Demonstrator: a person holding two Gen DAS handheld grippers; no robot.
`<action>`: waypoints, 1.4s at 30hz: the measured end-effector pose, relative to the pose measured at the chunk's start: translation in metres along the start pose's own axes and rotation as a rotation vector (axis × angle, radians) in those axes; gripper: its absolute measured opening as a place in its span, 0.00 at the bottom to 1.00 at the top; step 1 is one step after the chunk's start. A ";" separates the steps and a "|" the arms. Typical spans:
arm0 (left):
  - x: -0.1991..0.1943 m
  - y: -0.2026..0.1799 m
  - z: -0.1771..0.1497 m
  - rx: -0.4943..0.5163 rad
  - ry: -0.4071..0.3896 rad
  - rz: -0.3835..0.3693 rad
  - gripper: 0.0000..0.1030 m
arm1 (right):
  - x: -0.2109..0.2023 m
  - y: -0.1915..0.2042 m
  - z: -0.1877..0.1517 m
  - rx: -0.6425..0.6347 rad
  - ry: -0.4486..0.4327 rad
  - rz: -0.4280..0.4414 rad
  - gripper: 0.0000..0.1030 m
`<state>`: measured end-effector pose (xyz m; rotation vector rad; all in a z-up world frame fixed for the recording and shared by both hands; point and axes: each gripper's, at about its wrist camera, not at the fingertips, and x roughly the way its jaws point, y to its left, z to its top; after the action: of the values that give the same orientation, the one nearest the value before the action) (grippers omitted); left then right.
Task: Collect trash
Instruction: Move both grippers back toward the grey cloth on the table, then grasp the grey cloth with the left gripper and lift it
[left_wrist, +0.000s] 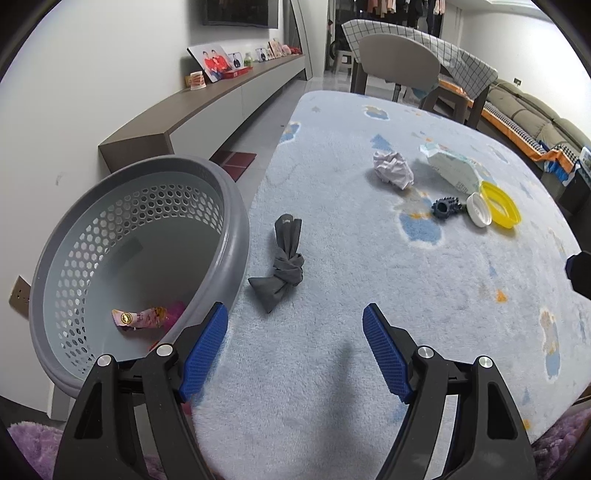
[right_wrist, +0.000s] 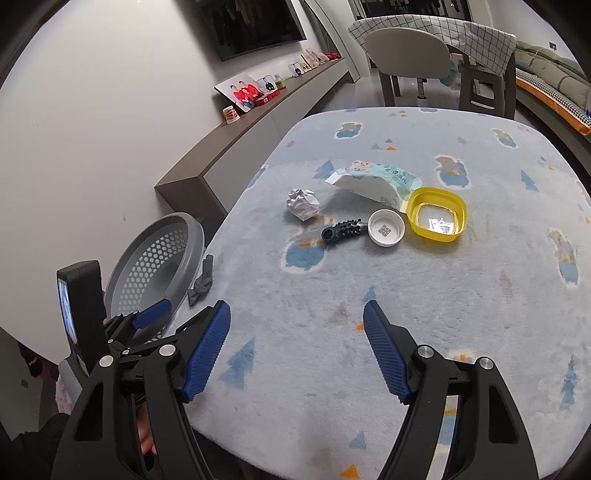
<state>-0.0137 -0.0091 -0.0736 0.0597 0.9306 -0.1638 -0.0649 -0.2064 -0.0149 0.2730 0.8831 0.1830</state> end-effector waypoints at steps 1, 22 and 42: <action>0.002 0.001 0.000 -0.001 0.006 -0.001 0.72 | 0.002 -0.002 0.000 0.004 0.005 0.001 0.69; 0.045 -0.021 0.037 0.037 0.034 0.015 0.72 | -0.007 -0.024 -0.003 0.093 0.013 0.047 0.69; 0.056 -0.054 0.057 0.136 0.047 -0.025 0.27 | 0.000 -0.038 -0.005 0.112 0.020 -0.007 0.69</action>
<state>0.0554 -0.0759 -0.0839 0.1780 0.9661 -0.2501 -0.0672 -0.2421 -0.0295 0.3728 0.9151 0.1301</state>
